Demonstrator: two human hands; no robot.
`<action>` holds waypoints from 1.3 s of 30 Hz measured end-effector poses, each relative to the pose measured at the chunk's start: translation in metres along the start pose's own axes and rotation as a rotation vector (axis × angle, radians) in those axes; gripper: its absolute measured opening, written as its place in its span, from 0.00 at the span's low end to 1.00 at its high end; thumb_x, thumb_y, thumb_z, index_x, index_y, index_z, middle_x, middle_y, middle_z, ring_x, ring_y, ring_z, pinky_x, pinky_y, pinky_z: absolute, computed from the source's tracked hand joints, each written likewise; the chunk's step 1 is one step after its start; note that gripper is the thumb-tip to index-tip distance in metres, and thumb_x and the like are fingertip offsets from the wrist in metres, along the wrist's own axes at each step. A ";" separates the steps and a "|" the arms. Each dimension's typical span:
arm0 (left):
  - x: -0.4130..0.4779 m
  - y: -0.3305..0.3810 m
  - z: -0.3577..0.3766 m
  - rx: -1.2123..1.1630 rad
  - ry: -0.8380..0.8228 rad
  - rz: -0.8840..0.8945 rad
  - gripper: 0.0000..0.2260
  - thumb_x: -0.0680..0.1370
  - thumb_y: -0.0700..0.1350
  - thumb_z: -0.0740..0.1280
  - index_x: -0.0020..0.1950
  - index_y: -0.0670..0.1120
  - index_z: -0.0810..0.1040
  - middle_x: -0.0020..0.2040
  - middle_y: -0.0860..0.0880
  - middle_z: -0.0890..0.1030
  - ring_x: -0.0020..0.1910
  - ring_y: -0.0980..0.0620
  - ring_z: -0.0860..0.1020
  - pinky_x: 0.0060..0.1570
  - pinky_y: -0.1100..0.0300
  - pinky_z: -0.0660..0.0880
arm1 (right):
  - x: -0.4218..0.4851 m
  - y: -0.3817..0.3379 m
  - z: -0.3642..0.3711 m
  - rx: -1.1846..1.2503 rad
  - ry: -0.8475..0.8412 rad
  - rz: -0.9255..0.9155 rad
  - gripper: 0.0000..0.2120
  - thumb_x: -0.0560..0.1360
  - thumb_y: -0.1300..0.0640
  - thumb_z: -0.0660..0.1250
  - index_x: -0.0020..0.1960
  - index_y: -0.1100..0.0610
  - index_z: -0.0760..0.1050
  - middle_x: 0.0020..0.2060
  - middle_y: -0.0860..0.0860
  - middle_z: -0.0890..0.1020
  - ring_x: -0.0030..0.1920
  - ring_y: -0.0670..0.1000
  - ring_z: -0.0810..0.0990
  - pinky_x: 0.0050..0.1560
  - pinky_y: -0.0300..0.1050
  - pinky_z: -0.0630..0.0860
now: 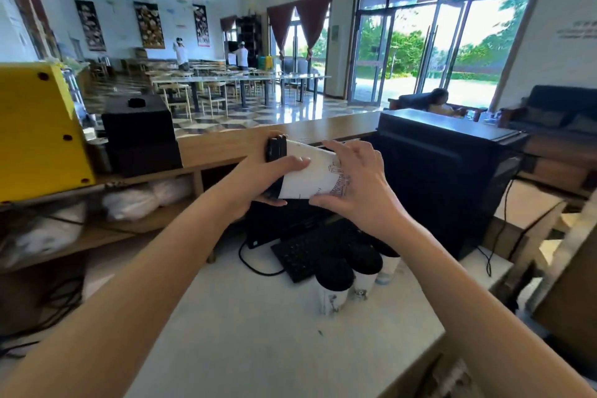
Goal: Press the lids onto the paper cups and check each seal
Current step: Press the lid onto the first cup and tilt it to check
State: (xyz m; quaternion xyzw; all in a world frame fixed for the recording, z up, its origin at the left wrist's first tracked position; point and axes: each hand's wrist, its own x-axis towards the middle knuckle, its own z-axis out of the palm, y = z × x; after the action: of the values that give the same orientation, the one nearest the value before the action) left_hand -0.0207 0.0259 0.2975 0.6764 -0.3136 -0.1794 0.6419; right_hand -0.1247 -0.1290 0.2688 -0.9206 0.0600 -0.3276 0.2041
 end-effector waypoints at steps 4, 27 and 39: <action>-0.004 -0.013 -0.003 -0.035 0.018 0.131 0.21 0.72 0.46 0.72 0.59 0.58 0.67 0.51 0.51 0.76 0.48 0.46 0.79 0.34 0.55 0.78 | 0.009 0.001 -0.012 0.678 -0.110 0.506 0.25 0.76 0.36 0.55 0.67 0.48 0.68 0.57 0.51 0.78 0.61 0.54 0.76 0.55 0.52 0.78; 0.007 -0.012 -0.004 -0.405 -0.158 -0.211 0.18 0.65 0.49 0.71 0.53 0.48 0.74 0.48 0.47 0.78 0.46 0.47 0.78 0.33 0.54 0.80 | -0.009 0.029 -0.020 0.886 -0.195 0.124 0.29 0.65 0.64 0.74 0.61 0.49 0.67 0.49 0.43 0.81 0.53 0.52 0.81 0.56 0.47 0.78; -0.003 -0.029 0.009 -0.046 -0.052 0.325 0.28 0.65 0.50 0.74 0.60 0.64 0.67 0.54 0.50 0.78 0.50 0.53 0.80 0.48 0.58 0.79 | 0.000 0.024 -0.031 1.060 -0.318 0.602 0.29 0.73 0.34 0.56 0.61 0.54 0.73 0.46 0.57 0.84 0.41 0.56 0.85 0.37 0.48 0.82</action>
State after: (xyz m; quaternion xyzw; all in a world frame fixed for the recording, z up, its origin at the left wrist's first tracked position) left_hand -0.0232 0.0202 0.2678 0.5969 -0.4310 -0.0979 0.6696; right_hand -0.1436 -0.1615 0.2810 -0.6746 0.1148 -0.1003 0.7223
